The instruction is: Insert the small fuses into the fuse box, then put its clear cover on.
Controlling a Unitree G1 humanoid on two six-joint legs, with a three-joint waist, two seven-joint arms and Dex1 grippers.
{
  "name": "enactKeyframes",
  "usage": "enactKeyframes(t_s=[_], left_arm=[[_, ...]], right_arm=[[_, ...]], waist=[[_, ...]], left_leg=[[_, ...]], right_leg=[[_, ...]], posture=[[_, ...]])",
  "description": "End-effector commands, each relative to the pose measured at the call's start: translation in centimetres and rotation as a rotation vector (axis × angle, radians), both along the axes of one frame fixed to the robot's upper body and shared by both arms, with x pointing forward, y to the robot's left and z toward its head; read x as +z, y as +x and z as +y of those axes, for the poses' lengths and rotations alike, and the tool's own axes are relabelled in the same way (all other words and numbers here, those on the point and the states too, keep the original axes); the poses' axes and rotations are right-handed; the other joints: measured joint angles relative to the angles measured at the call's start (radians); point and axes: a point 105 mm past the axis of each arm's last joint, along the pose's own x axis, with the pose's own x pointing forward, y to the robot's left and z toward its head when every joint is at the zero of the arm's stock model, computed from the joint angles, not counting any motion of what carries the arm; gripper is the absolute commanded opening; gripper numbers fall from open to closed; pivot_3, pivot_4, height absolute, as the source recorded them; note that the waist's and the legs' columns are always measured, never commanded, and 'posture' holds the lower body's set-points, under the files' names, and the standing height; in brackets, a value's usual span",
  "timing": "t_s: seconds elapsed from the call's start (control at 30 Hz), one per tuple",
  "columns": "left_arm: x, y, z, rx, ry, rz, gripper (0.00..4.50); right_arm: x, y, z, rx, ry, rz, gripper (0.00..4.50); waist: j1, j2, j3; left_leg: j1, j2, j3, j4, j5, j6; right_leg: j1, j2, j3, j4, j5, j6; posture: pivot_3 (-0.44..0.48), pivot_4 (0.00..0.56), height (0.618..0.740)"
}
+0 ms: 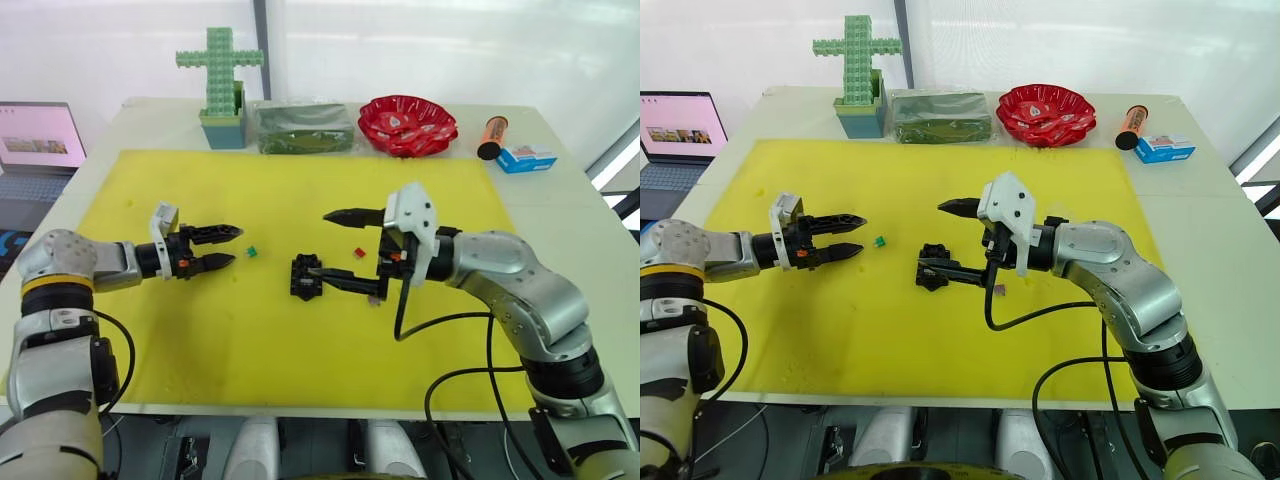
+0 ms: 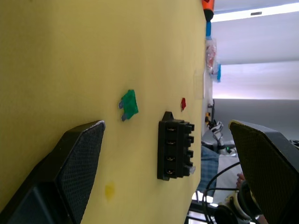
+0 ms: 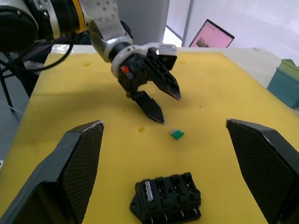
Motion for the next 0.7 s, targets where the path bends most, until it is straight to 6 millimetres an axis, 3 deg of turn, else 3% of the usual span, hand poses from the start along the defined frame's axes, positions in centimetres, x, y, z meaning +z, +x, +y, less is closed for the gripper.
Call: enactKeyframes(t_s=[0.03, 0.4, 0.7], left_arm=[[-0.2, 0.7, -0.7, -0.011, -0.003, -0.009, 4.50], [-1.8, 1.6, -2.6, -0.061, 0.036, 0.016, 4.50], [-1.4, 2.2, -3.7, -0.095, 0.028, -0.002, 4.50]], right_arm=[[1.5, -0.3, -0.2, -0.003, 0.013, -0.056, 4.47], [1.6, -0.2, -0.3, -0.016, 0.021, -0.052, 4.47], [1.7, -0.2, -0.2, -0.021, 0.041, -0.044, 4.47]], waist=[[0.002, 0.000, 0.000], [0.006, 0.000, 0.000], [0.023, 0.001, -0.001]], left_leg=[[0.000, 0.000, 0.000, 0.000, 0.000, 0.000], [0.000, -0.002, -0.001, 0.002, 0.000, 0.000], [0.000, -0.003, -0.002, 0.003, 0.000, 0.000]], right_leg=[[0.000, 0.000, 0.000, 0.000, 0.000, 0.000], [0.002, -0.001, 0.000, 0.001, 0.000, 0.000], [0.003, -0.002, 0.000, 0.001, 0.000, 0.000]], posture=[[0.000, 0.150, 0.740], [0.000, 0.150, 0.740], [0.000, 0.150, 0.740]])
